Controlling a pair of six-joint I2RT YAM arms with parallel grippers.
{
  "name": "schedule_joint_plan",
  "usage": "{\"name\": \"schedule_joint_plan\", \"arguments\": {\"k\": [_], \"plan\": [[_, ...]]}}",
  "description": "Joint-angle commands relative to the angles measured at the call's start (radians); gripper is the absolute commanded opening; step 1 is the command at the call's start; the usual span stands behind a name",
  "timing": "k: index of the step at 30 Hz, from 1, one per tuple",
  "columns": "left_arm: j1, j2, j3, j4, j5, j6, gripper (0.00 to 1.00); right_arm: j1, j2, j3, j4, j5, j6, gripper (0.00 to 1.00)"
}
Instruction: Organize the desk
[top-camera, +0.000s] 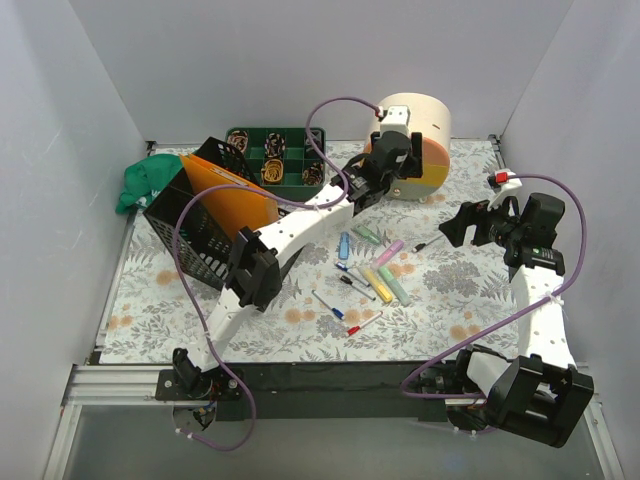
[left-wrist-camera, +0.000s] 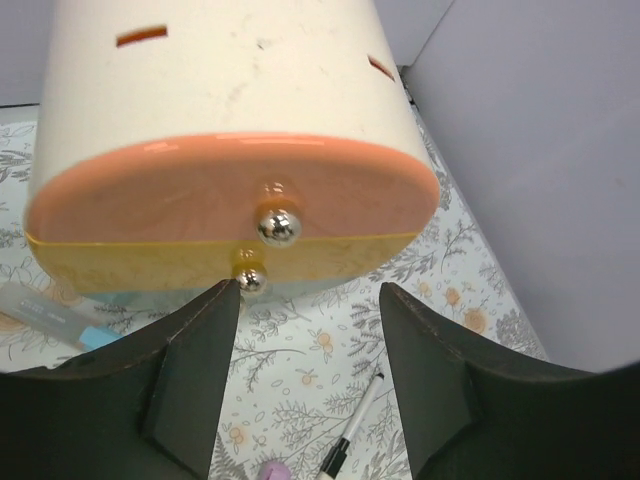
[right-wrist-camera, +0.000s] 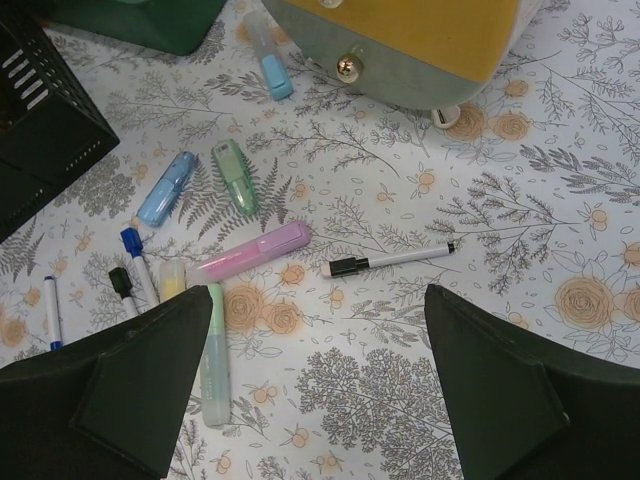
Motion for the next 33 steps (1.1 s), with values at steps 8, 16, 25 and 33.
{"name": "schedule_joint_plan", "arguments": {"k": [8,16,25,33], "plan": [[0.072,0.011,0.048,0.036,0.192,-0.145,0.53,-0.009,-0.014,-0.001,0.034,0.0,0.009,0.96],[0.074,0.0,0.039,0.043,0.229,-0.139,0.5,-0.009,0.0,-0.001,0.033,-0.019,0.01,0.96],[0.077,-0.343,-0.172,0.071,0.269,0.073,0.69,0.04,-0.008,-0.037,0.111,-0.078,0.032,0.91],[0.129,-0.743,-0.519,0.08,0.355,0.121,0.92,0.268,0.153,0.218,0.088,0.161,0.16,0.84]]}}
